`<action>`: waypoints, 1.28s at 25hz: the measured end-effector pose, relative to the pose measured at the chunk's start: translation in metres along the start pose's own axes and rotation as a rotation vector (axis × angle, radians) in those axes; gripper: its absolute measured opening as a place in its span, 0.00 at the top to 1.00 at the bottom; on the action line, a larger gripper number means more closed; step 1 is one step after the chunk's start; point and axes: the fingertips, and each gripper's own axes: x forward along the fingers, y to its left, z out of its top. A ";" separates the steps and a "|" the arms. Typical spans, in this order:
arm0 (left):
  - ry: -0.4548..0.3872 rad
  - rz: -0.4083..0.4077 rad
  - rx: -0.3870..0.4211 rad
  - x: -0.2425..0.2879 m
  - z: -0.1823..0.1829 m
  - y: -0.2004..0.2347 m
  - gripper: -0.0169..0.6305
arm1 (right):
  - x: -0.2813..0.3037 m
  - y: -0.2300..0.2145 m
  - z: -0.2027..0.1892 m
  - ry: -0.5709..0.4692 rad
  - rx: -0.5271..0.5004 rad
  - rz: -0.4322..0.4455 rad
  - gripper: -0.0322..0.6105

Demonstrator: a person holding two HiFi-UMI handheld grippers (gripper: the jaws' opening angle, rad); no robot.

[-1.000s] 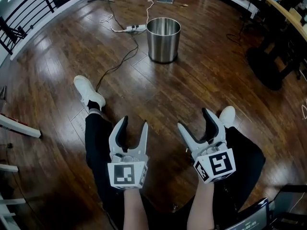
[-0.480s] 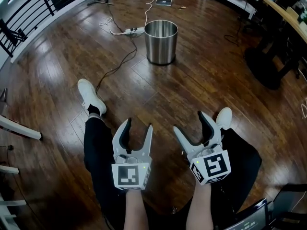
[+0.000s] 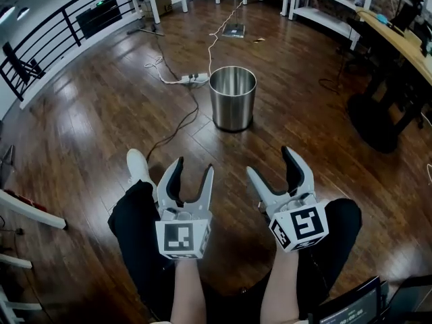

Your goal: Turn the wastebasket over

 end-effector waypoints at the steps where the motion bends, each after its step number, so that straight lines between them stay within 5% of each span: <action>1: -0.007 -0.007 0.013 0.015 0.002 0.006 0.56 | 0.013 -0.007 0.003 -0.009 -0.001 -0.004 0.42; 21: -0.031 -0.153 0.005 0.356 -0.008 0.142 0.56 | 0.342 -0.112 -0.038 0.255 -0.170 0.126 0.42; 26: -0.024 -0.170 -0.047 0.418 -0.035 0.168 0.56 | 0.397 -0.114 -0.096 0.437 -0.231 0.217 0.42; 32: 0.126 -0.164 -0.141 0.474 -0.101 0.201 0.57 | 0.439 -0.106 -0.188 0.691 -0.229 0.322 0.42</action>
